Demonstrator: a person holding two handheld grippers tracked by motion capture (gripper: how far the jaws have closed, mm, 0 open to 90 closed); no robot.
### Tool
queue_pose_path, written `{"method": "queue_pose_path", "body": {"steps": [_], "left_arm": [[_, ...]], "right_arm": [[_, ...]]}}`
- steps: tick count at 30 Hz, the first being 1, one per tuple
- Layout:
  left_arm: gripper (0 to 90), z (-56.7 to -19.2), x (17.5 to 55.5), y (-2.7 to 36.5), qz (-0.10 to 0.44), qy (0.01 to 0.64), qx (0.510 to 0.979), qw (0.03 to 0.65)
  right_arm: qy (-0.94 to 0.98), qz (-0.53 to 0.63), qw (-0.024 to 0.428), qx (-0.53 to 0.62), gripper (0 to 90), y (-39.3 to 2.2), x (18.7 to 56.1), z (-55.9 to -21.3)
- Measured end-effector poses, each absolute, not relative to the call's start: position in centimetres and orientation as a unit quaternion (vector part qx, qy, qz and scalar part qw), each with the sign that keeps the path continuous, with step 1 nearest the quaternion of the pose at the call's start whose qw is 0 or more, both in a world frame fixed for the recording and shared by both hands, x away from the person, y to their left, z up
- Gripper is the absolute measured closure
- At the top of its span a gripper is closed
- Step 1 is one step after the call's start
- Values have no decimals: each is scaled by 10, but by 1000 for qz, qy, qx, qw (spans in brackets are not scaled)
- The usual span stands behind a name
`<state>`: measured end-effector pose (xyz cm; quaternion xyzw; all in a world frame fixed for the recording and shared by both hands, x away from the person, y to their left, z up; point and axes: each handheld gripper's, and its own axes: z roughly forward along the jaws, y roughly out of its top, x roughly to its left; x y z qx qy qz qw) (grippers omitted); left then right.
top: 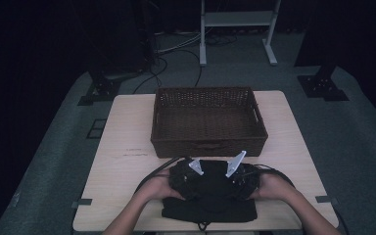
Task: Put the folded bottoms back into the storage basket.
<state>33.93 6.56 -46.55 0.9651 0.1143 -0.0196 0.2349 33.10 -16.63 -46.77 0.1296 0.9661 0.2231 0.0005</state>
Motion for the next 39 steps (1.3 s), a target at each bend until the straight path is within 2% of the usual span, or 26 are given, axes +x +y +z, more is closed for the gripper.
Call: {"method": "queue_pose_path", "body": {"steps": [1, 2, 5, 7, 9, 11, 12, 16, 19, 22, 25, 39], "left_arm": [[254, -465, 340, 65, -19, 114, 965, 234], [287, -465, 341, 65, -20, 114, 965, 233], [314, -464, 343, 64, -20, 113, 966, 231], [351, -463, 345, 63, -23, 108, 967, 229], [432, -462, 347, 62, -32, 104, 967, 230], [446, -462, 350, 63, -38, 104, 967, 230], [500, -462, 352, 63, -42, 108, 966, 233], [564, -462, 354, 64, -51, 111, 963, 239], [674, -463, 352, 66, -56, 119, 959, 252], [725, -464, 349, 70, -56, 117, 954, 269], [753, -462, 345, 69, -42, 108, 957, 267], [768, -449, 342, 73, -30, 107, 956, 273]], "right_arm": [[966, 224, 0, 131, 341, -166, 332, -467], [966, 225, -5, 130, 422, -166, 336, -466], [966, 222, -8, 132, 452, -165, 338, -465], [967, 218, -11, 128, 512, -163, 339, -464], [967, 217, -20, 132, 570, -163, 343, -463], [966, 219, -22, 133, 582, -163, 344, -463], [965, 221, -29, 138, 613, -164, 346, -463], [965, 220, -31, 140, 643, -163, 347, -463], [964, 224, -33, 141, 675, -164, 345, -463], [961, 233, -35, 142, 693, -166, 345, -463], [960, 240, -36, 141, 715, -168, 345, -462], [960, 249, -22, 129, 724, -169, 339, -445]]}}
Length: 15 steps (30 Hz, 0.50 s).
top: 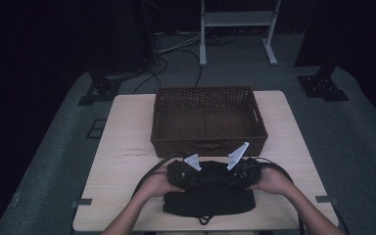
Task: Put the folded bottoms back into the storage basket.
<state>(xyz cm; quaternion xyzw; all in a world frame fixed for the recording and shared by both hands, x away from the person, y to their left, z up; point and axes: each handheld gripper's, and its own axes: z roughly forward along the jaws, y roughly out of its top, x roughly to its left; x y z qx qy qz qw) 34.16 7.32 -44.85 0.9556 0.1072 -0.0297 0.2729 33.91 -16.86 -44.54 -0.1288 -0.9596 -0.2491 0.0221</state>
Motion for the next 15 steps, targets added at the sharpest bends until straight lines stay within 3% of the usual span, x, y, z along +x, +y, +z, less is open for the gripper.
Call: {"method": "queue_pose_path", "body": {"steps": [15], "left_arm": [[773, -421, 338, 79, -5, 99, 955, 278]], "right_arm": [[-957, -269, -1, -109, 723, -167, 333, -414]]}}
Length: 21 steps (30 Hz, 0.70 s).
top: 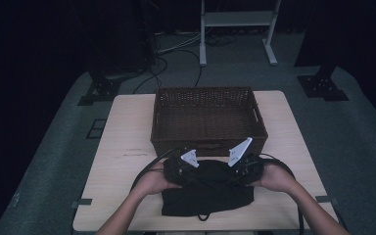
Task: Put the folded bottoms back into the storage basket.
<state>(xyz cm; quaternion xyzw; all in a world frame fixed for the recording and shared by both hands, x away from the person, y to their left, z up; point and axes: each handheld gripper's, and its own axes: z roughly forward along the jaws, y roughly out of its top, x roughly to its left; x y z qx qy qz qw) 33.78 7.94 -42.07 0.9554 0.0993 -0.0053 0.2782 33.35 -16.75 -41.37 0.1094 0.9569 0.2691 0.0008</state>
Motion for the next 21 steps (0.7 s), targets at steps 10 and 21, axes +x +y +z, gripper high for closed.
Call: {"method": "queue_pose_path", "body": {"steps": [10, 21], "left_arm": [[775, -402, 336, 81, 13, 95, 954, 283], [776, -382, 338, 81, 20, 91, 955, 282]], "right_arm": [[955, 279, 9, 102, 723, -168, 333, -394], [952, 289, 18, 99, 723, -170, 332, -372]]}}
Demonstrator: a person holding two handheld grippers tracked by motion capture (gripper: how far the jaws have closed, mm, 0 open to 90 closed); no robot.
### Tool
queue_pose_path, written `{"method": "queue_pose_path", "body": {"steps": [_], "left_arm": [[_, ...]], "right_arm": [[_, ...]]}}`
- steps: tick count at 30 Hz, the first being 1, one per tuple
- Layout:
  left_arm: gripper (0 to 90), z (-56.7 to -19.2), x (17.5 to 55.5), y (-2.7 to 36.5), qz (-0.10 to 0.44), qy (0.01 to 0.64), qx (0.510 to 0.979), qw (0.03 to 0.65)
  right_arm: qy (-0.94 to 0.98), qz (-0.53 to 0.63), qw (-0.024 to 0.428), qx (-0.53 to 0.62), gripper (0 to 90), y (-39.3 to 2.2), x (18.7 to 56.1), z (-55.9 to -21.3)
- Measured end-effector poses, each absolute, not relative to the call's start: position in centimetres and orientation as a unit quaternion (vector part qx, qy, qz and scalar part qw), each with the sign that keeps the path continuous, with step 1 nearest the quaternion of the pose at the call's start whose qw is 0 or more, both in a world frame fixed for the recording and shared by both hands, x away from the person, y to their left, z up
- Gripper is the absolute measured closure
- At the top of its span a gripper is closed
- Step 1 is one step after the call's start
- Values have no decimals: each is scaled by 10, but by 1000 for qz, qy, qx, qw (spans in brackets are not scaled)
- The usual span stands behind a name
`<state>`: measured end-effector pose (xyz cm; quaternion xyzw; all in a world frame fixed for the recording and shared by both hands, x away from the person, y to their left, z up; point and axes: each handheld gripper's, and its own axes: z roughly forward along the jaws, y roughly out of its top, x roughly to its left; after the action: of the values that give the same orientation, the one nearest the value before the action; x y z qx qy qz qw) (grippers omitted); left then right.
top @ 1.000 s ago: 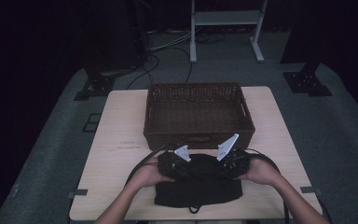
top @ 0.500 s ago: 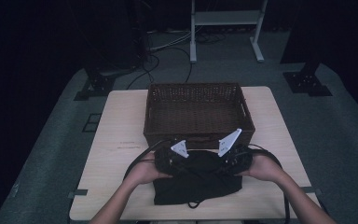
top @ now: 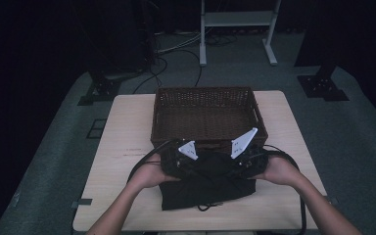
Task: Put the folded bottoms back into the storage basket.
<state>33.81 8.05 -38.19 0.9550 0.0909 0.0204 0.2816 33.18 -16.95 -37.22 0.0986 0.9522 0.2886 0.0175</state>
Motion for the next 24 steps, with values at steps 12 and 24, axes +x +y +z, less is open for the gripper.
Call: {"method": "queue_pose_path", "body": {"steps": [12, 24], "left_arm": [[776, -353, 341, 77, 30, 76, 957, 280], [777, -325, 342, 78, 42, 69, 958, 275]], "right_arm": [[948, 304, 27, 95, 723, -175, 330, -347], [948, 305, 37, 86, 723, -174, 332, -320]]}}
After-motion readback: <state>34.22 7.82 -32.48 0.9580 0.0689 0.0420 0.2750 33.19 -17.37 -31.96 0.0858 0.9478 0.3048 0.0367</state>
